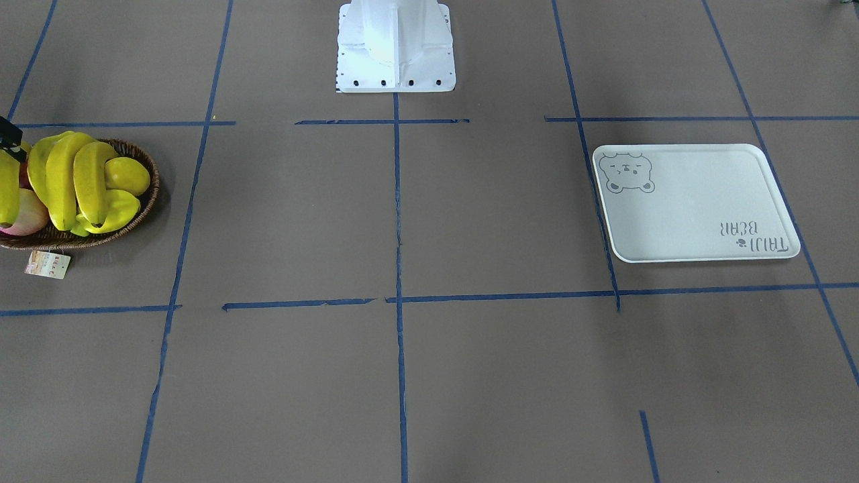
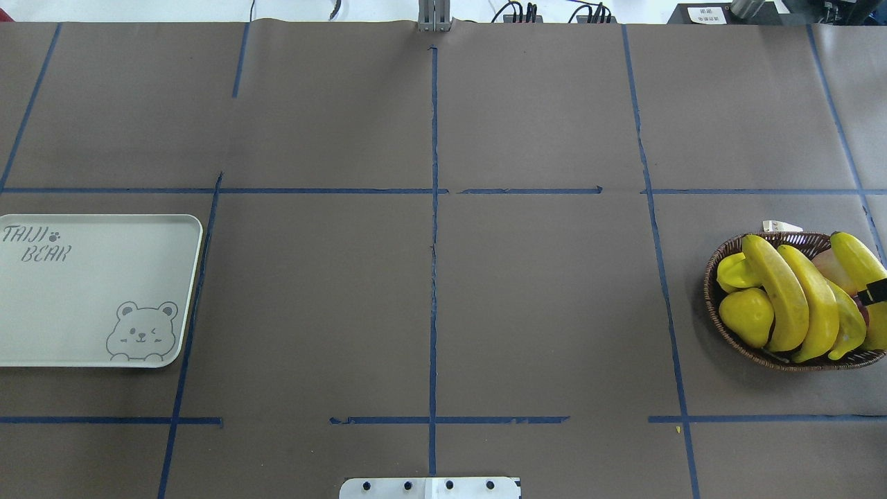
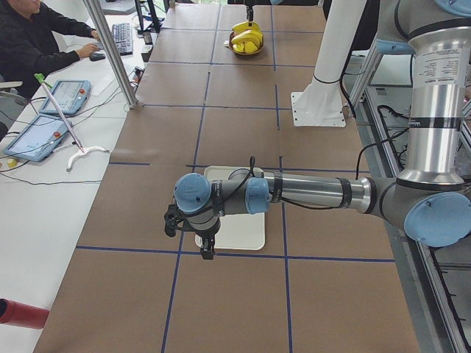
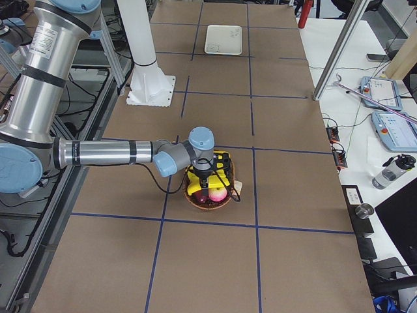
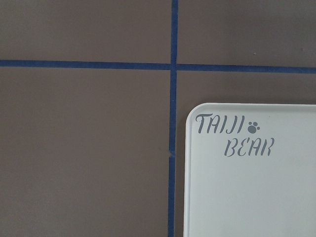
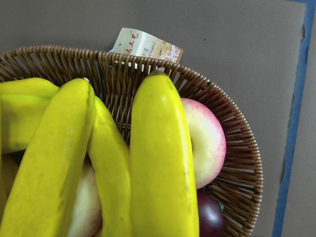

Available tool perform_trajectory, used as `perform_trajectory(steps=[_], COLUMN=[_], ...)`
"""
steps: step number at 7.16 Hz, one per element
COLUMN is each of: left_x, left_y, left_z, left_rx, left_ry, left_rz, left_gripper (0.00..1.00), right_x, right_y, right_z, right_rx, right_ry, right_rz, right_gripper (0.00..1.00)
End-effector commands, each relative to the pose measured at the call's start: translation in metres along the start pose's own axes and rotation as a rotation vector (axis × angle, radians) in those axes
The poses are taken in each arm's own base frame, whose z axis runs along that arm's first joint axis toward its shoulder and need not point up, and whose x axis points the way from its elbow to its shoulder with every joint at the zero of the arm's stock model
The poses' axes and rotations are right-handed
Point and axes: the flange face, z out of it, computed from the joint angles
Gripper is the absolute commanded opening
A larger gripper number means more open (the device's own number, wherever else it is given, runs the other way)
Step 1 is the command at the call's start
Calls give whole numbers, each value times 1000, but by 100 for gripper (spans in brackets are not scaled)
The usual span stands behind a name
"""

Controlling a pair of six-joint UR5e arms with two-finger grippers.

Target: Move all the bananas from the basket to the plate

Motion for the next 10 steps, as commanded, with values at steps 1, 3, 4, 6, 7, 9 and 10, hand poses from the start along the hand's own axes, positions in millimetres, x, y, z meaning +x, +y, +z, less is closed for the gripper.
perform_trajectory(steps=[1, 3, 4, 6, 7, 9, 10], left_x=[1, 1, 2, 4, 5, 14, 17], left_y=[-1, -1, -1, -2, -2, -2, -1], left_z=[-1, -1, -1, -2, -2, -9, -12], left_rx=[2, 2, 2, 5, 6, 19, 22], left_ry=[0, 0, 17, 24, 24, 31, 34], left_rz=[2, 2, 1, 2, 3, 15, -1], left_gripper=[100, 100, 100, 100, 100, 100, 100], right_x=[2, 0, -3, -4, -4, -2, 3], right_y=[1, 2, 3, 3, 3, 9, 8], right_z=[5, 7, 10, 11, 10, 1, -17], right_rx=[-12, -19, -25, -27, -26, -17, 12], right_ry=[0, -2, -2, -1, -1, -5, -17], right_rz=[2, -3, -9, -13, -15, -15, 13], right_gripper=[98, 80, 66, 27, 14, 3, 3])
